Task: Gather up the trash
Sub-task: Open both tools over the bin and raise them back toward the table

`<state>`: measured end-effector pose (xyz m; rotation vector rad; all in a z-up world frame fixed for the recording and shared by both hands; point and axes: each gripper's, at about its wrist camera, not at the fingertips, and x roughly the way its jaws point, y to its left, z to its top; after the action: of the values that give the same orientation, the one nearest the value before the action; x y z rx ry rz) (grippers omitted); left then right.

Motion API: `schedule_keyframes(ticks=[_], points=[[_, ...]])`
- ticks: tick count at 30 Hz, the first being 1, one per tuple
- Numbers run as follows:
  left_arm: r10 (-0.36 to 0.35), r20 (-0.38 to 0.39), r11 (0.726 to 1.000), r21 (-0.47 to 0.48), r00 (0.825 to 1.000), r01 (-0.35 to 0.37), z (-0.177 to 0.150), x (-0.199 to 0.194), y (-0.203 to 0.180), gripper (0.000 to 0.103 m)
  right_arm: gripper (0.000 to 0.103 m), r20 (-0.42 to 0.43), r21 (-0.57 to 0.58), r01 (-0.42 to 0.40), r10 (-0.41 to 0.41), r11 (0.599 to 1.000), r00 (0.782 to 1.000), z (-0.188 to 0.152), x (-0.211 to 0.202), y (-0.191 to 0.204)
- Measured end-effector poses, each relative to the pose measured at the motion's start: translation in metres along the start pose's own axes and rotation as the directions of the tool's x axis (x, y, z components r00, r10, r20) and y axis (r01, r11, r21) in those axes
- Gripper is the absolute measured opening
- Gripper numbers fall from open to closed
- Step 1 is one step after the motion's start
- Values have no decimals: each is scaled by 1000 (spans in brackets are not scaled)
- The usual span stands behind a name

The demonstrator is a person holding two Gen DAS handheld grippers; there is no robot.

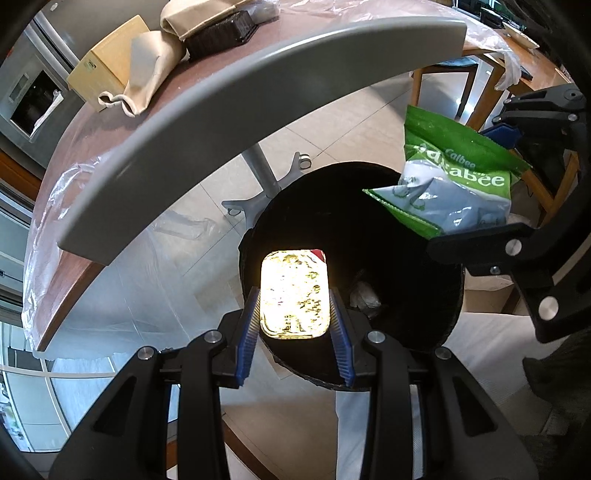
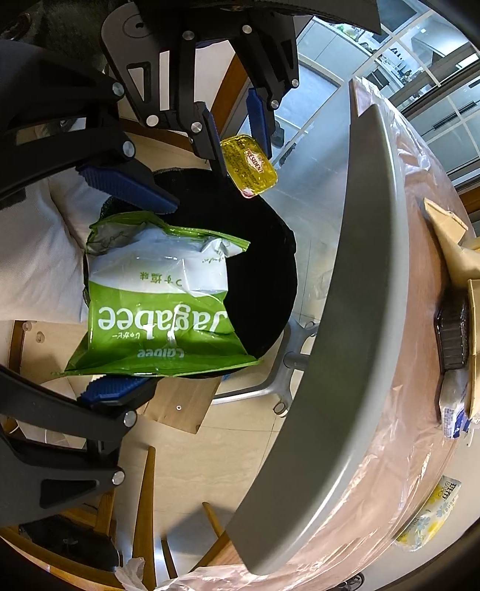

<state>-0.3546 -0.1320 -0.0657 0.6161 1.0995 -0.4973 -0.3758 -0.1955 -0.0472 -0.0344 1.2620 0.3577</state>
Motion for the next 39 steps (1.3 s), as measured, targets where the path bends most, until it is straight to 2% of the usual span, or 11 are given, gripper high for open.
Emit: schedule_keyframes(ticks=[7,9,10,11,19,24,26,30,32,35,39], points=[[-12,-8,1000,-2,1000,12,5,5,0,38,77,-14,11,-1,1,1000,1000,1,4,0],[-17,-15,1000,-5,1000,17,4,5,4,51,79,-18,20,3,-3,1000,1000,1,4,-2],[-9,-11,1000,-2,1000,9,5,5,4,65,80,-19,26,5,-5,1000,1000,1,4,-3],[-6,-3,1000,0,1000,6,5,3,4,68,82,-17,35,5,-5,999,1000,1,4,-5],[0,2,1000,5,1000,0,4,-4,10,68,82,-3,62,7,-7,998,1000,2,-7,-12],[-14,77,1000,-8,997,15,1,-43,21,69,82,93,38,0,-4,999,996,-3,-59,-12],[-47,128,998,-37,991,52,2,-64,32,79,89,155,36,11,-16,999,988,1,-83,-13],[-91,269,983,-129,959,129,14,-107,65,95,99,313,89,31,-58,996,948,27,-127,-28],[-68,316,972,-191,946,134,24,-115,84,98,99,361,126,27,-71,992,930,47,-134,-36],[-26,329,950,-287,944,127,48,-108,112,98,99,386,193,-27,-51,981,921,90,-125,-51],[-20,329,945,-303,944,125,75,-84,131,98,99,355,169,-83,17,982,935,139,-100,-55]])
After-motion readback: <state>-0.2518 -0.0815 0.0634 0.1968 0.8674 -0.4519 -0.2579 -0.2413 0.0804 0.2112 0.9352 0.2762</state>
